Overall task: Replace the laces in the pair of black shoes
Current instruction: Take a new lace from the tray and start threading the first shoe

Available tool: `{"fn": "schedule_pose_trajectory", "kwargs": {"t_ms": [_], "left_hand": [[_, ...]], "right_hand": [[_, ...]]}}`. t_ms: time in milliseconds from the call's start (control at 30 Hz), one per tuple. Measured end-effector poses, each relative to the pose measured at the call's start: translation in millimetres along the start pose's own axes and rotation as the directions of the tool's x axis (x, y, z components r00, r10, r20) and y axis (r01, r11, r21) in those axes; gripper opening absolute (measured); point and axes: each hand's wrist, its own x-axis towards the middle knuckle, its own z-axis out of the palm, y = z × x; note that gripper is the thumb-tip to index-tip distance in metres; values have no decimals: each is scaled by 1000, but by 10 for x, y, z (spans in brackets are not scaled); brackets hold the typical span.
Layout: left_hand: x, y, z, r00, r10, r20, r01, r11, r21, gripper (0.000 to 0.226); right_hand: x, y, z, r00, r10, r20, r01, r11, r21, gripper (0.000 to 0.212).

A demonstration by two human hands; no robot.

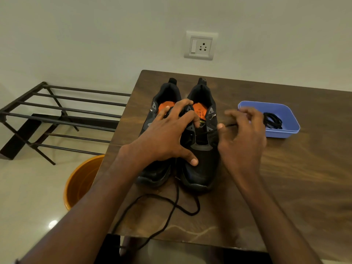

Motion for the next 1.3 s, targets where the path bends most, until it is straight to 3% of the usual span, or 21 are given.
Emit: {"fn": "schedule_pose_trajectory", "kwargs": {"t_ms": [100, 200, 267, 333, 467, 567, 633, 700, 800, 867, 1000, 1167, 1233, 1300], "left_hand": [[-7, -8, 8, 1000, 23, -12, -23, 1000, 18, 88], [5, -17, 22, 999, 30, -19, -29, 999, 25, 85], [10, -22, 21, 1000, 11, -16, -10, 1000, 19, 84], [15, -16, 19, 1000, 6, -20, -6, 1000, 23, 84], [25, -10, 25, 999, 8, -39, -8, 1000, 11, 83], [14, -20, 15, 999, -10, -37, 10, 1000, -4, 85], [17, -25, 15, 1000, -1, -28, 1, 1000, -2, 86], [28, -25, 20, 1000, 16, -15, -16, 1000, 18, 86], [39, 22, 62, 1000, 17, -21, -14, 994, 107, 94], [40, 81, 122, 999, 3, -34, 2, 989, 149, 105], [58, 121, 177, 999, -41, -11, 42, 986, 160, 122], [64, 140, 153, 999, -44, -9, 45, 989, 140, 118], [67, 134, 151, 999, -47, -6, 47, 990, 129, 117], [72, 115, 131, 998, -61, 8, 60, 994, 96, 116]], "right_hand": [[-15, -59, 27, 962, -216, 169, 228, 972, -54, 32], [-67, -49, 108, 942, -200, 271, 231, 969, -87, 21], [-84, -32, 173, 969, -141, 205, 154, 987, -48, 14], [-106, -55, 240, 993, -30, 114, 18, 995, 97, 12], [-182, -187, 290, 984, 175, 14, -173, 951, 255, 10], [-70, -169, 212, 925, 381, 6, -342, 825, 450, 17], [49, -23, 138, 869, 482, 111, -459, 702, 544, 21], [129, 137, 32, 869, 423, 257, -494, 772, 401, 20], [125, 203, -173, 827, 273, 492, -427, 874, 233, 3], [105, 172, -249, 791, 191, 581, -339, 928, 157, 17], [91, 119, -277, 786, 141, 602, -223, 973, 64, 28], [109, 97, -300, 818, 72, 570, -92, 996, 6, 11], [98, 92, -303, 830, 95, 550, -165, 983, 78, 15], [87, 68, -338, 835, 162, 525, -342, 901, 267, 17]]}}
